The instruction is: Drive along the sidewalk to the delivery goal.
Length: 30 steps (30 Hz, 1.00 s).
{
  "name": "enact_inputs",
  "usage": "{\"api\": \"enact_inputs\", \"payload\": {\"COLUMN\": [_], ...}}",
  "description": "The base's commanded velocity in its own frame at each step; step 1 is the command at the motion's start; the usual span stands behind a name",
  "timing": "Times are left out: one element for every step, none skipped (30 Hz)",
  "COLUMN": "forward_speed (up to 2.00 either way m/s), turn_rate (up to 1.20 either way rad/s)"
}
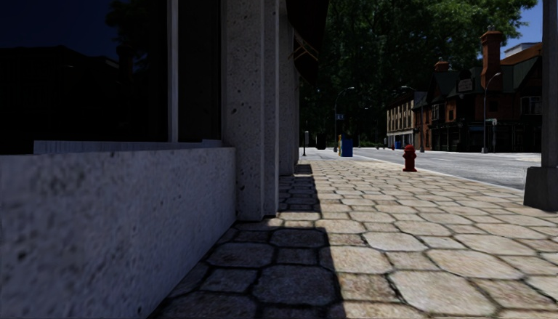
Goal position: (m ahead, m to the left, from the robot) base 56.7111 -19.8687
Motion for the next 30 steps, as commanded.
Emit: {"api": "enact_inputs", "payload": {"forward_speed": [0.66,0.66,0.66,0.66,0.66,0.66,0.66,0.66,0.66,0.68,0.7,0.73,0.73,0.74,0.74,0.74,0.74,0.74,0.74,0.74,0.77,0.77,0.82,0.9,0.92,0.93,0.93,0.93,0.93,0.93], "turn_rate": [0.0,0.0,0.0,0.0,0.0,0.0,0.0,0.0,0.0,0.0,0.0,0.0,0.0,0.0,0.0,0.0,-0.16,-0.25,-0.28,-0.31,-0.36,-0.36,-0.41,-0.49,-0.53,-0.54,-0.55,-0.55,-0.55,-0.55]}}
